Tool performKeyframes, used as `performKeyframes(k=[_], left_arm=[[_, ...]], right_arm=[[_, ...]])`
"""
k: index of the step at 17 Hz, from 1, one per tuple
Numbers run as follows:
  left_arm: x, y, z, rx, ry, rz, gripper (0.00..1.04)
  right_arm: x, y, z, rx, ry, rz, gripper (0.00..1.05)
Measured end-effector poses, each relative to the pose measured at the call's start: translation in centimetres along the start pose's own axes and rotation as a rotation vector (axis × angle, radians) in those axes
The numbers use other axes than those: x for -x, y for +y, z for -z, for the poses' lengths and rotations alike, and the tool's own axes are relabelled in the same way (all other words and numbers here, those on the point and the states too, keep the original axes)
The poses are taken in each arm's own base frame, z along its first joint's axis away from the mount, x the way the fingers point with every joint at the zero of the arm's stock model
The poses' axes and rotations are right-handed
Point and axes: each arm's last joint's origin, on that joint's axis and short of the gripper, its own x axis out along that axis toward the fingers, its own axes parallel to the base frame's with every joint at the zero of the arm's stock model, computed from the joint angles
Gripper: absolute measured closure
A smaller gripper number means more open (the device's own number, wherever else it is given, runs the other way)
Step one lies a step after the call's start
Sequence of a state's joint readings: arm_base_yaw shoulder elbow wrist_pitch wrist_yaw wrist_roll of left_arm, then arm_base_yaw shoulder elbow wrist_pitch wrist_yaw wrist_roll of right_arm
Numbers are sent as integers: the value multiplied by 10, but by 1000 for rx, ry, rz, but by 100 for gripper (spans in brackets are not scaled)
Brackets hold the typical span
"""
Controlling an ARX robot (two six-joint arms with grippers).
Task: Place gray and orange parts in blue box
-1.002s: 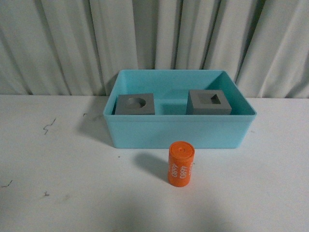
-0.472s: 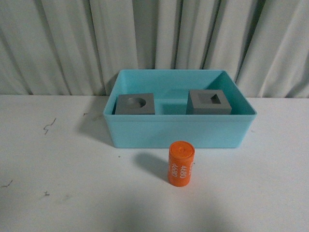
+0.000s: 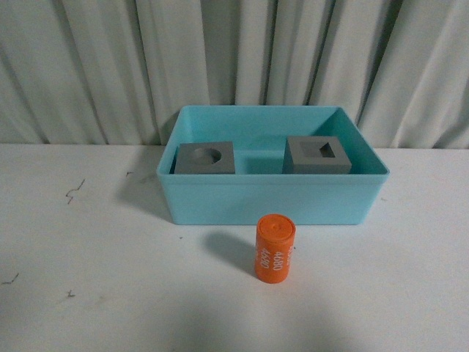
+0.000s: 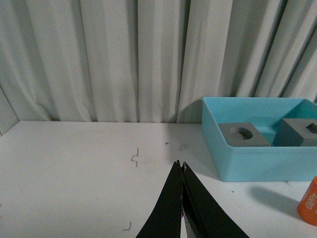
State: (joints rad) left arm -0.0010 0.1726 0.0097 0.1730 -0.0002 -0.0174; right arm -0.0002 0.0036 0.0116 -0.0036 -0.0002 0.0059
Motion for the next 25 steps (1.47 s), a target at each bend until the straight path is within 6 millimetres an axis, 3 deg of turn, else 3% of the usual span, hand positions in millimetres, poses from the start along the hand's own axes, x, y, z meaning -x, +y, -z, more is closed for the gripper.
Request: performKeyframes(k=[3,14,22,23,24,25], left_arm=[[11,0,0,0,-11,3,103],[11,0,3,0,11,-1,103],[11,0,3,0,11,-1,8],[11,0,3,-1,11,-2,6],[11,0,3,-1,10,0,7],[11,0,3,-1,11,-2,7]], right_arm=[[0,0,0,0,1,0,6],[0,0,0,0,0,0,6],[0,0,2,-10,49,10,6],[-2,-2,1,-65,297,55,6],[-17,-9,-7,-132,415,94,6],[-36,-18,-22,-169,388,103,6]])
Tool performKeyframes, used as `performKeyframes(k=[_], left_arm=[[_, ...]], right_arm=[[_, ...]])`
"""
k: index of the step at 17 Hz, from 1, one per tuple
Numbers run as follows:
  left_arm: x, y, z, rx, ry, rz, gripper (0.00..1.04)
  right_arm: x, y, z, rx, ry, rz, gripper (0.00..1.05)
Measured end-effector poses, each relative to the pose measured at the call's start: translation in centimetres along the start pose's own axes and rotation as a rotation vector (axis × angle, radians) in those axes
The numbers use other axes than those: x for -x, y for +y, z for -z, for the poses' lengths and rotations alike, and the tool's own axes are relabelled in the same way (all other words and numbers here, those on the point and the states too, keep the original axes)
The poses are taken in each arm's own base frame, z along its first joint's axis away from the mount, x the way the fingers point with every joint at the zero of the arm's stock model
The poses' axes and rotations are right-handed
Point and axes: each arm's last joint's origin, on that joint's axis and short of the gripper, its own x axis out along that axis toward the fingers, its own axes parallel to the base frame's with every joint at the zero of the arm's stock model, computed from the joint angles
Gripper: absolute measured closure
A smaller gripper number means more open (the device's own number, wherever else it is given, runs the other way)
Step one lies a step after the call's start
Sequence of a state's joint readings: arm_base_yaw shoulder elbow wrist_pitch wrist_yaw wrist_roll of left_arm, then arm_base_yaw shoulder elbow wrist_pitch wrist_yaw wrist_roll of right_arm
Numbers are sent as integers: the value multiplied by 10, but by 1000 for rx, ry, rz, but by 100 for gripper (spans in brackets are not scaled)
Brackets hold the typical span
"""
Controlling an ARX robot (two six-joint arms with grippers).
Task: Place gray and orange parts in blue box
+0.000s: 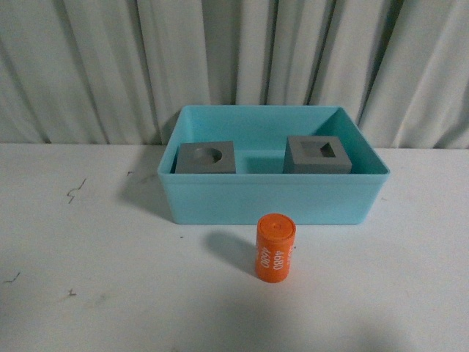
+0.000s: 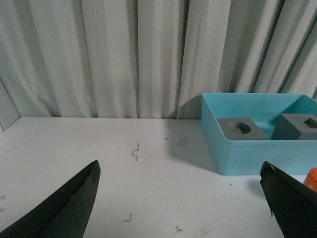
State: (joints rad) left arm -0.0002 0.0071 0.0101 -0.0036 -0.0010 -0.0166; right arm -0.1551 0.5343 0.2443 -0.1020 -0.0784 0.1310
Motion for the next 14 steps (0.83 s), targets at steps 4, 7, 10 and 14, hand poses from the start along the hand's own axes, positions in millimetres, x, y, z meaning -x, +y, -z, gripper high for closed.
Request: performKeyframes(k=[4,7,10,14], left_arm=[[0,0,0,0,0,1,7],[0,0,0,0,0,1,7],[0,0,0,0,0,1,7],[0,0,0,0,0,1,7]], right_arm=[[-79,38,-82,203,-54,-344,6],[-116,99,-59,410,121,-581,6],[-132,144,-38,565,159,-673,6],[-161,163,-17,620,205,-621,6]])
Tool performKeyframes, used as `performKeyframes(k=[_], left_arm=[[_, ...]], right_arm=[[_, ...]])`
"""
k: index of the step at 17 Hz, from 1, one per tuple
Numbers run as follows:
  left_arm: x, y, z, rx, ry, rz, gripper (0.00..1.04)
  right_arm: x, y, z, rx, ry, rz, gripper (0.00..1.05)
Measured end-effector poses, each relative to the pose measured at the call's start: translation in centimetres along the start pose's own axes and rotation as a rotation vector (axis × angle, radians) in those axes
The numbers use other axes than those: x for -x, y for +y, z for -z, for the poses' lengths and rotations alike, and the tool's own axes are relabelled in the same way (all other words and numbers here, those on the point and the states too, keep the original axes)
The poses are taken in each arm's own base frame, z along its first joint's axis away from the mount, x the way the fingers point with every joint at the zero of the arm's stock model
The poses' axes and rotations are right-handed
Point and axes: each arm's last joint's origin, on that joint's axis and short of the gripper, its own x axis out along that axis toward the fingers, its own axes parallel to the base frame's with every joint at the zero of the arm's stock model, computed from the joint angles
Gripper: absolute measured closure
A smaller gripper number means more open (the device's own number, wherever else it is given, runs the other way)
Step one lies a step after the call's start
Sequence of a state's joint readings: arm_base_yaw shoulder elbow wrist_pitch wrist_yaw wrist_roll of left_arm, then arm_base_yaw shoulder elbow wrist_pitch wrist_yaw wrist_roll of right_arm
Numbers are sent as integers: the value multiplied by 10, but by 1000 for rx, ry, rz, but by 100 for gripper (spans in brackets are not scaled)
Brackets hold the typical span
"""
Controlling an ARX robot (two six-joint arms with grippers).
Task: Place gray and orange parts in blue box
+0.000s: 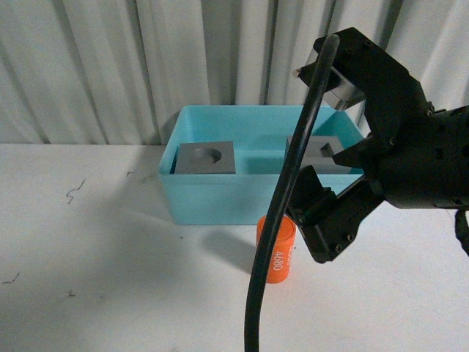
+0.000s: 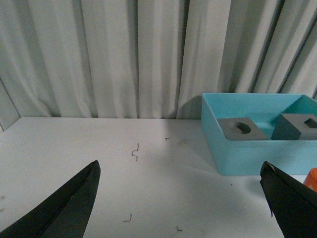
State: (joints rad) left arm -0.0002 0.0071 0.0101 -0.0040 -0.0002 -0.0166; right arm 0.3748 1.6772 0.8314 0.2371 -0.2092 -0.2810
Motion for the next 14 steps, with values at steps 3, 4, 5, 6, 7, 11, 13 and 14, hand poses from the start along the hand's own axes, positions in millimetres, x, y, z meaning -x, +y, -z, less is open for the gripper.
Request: performKeyframes(k=[3,4,5,6,7,11,13,14], left_arm=[[0,0,0,0,0,0,7],[0,0,0,0,0,0,7],[0,0,0,0,0,0,7],[0,0,0,0,0,0,7],[0,0,0,0,0,0,7],[0,0,0,0,0,0,7],[0,0,0,0,0,0,7],[0,0,0,0,0,0,7]], right_arm=[[-24,6,6,-12,37,-25,6],[-32,9,10,-20,59,-32,6],[-38,11,12,-19,73,-18,6],[-46,12,12,-31,81,-17,6],[-50,11,13,-39,87,2,6],[-69,14,25,-100,140,7,6],[-79,16,27,-117,154,13,6],[-81,16,28,-123,158,13,6]])
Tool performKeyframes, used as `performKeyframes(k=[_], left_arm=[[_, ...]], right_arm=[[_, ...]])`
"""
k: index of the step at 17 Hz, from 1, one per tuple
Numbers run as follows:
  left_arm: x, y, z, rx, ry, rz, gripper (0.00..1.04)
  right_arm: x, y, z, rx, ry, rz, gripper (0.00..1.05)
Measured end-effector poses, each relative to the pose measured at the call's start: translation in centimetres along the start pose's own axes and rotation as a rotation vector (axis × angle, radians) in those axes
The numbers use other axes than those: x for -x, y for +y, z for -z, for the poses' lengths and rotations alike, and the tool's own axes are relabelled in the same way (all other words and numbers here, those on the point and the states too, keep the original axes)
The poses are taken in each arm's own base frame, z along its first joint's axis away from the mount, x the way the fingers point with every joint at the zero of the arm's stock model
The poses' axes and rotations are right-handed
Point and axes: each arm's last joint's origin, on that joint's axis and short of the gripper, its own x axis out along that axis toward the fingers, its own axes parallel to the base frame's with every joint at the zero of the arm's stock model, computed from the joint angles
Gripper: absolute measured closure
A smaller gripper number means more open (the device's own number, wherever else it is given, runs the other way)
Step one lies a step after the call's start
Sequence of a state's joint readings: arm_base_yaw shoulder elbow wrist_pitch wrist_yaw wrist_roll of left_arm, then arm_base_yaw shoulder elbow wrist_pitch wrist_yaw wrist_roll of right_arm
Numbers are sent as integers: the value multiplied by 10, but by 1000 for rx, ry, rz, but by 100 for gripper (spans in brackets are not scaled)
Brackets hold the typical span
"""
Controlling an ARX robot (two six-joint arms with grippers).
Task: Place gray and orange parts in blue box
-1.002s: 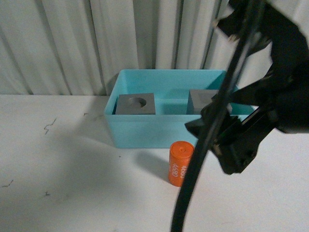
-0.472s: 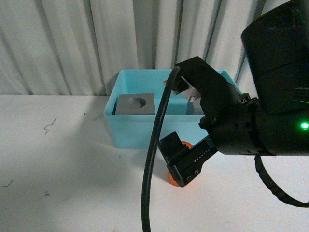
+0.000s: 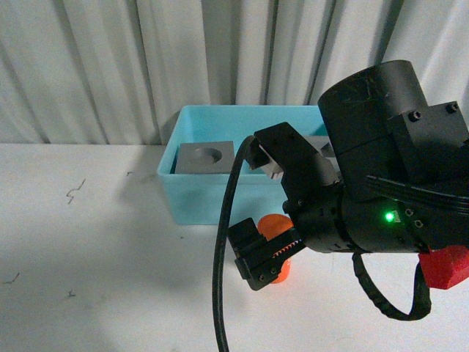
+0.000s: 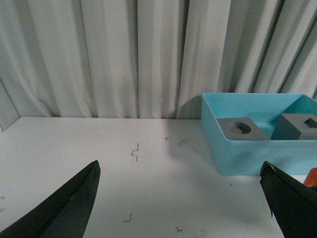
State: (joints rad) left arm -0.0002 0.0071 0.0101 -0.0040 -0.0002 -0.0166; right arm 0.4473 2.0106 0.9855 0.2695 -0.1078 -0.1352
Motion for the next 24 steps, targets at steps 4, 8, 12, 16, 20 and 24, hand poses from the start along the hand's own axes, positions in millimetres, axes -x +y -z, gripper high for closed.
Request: performKeyframes(k=[4,8,12,16,20,24], left_arm=[[0,0,0,0,0,0,7],[0,0,0,0,0,0,7],[0,0,0,0,0,0,7],[0,0,0,0,0,0,7],[0,0,0,0,0,0,7],[0,0,0,0,0,0,7]], right_arm=[[-8,1,0,-12,17,1,15],[-9,1,1,-35,37,-3,55],[35,-8,-32,-78,-136,-38,57],[87,-76,-128,-129,-454,120,57],[22,-54,-150,-131,-374,97,57],[-23,-46,-126,-177,-259,163,57]])
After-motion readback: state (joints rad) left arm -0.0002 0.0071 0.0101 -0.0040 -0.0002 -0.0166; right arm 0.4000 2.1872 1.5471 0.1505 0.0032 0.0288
